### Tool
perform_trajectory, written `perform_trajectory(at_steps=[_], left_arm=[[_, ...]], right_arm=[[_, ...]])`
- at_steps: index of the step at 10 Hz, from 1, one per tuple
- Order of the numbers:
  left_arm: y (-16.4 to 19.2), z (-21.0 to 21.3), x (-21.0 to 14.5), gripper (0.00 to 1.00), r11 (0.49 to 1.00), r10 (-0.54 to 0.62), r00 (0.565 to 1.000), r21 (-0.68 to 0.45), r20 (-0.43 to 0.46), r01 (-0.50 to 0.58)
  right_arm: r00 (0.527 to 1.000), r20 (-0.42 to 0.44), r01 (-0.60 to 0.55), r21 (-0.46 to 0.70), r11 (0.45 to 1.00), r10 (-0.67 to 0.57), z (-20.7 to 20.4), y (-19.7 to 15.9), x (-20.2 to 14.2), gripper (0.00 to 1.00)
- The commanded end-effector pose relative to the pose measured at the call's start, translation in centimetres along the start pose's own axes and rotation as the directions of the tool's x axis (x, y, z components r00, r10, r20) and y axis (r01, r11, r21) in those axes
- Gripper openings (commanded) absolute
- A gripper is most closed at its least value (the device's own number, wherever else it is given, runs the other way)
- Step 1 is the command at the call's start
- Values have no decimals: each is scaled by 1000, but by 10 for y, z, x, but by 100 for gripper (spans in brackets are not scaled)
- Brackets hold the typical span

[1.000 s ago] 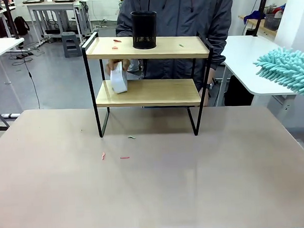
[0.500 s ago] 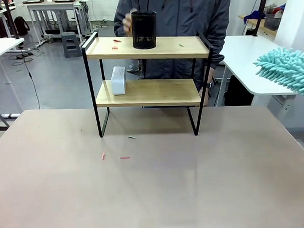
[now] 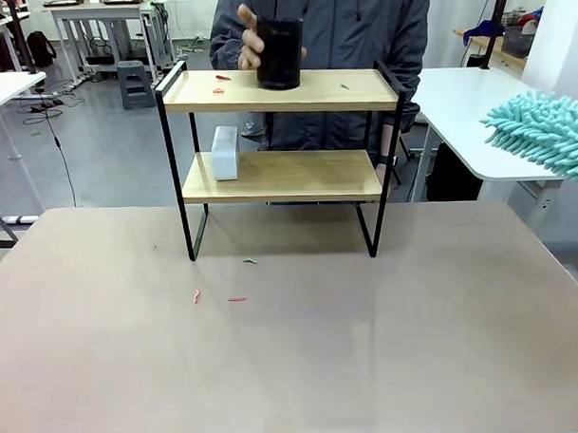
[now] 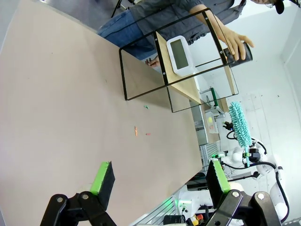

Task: Clean the shelf.
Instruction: Clean the remaining tier of the Shelf with the Duster once objects are removed.

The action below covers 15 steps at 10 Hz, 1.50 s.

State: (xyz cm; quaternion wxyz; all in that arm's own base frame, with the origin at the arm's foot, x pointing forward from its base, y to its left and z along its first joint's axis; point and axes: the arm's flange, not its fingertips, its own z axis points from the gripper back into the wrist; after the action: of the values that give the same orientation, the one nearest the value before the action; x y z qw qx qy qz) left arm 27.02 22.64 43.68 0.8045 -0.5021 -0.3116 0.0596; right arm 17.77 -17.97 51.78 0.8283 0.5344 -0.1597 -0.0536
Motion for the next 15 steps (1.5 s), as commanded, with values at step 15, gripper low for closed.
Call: perform_trajectory(at_steps=[15], left_arm=[[-1,-1,0,100,1000,-17,1000,-15,11,17]], right_arm=[[915,-64,-365,-547,753,398,-205,237,61,12]])
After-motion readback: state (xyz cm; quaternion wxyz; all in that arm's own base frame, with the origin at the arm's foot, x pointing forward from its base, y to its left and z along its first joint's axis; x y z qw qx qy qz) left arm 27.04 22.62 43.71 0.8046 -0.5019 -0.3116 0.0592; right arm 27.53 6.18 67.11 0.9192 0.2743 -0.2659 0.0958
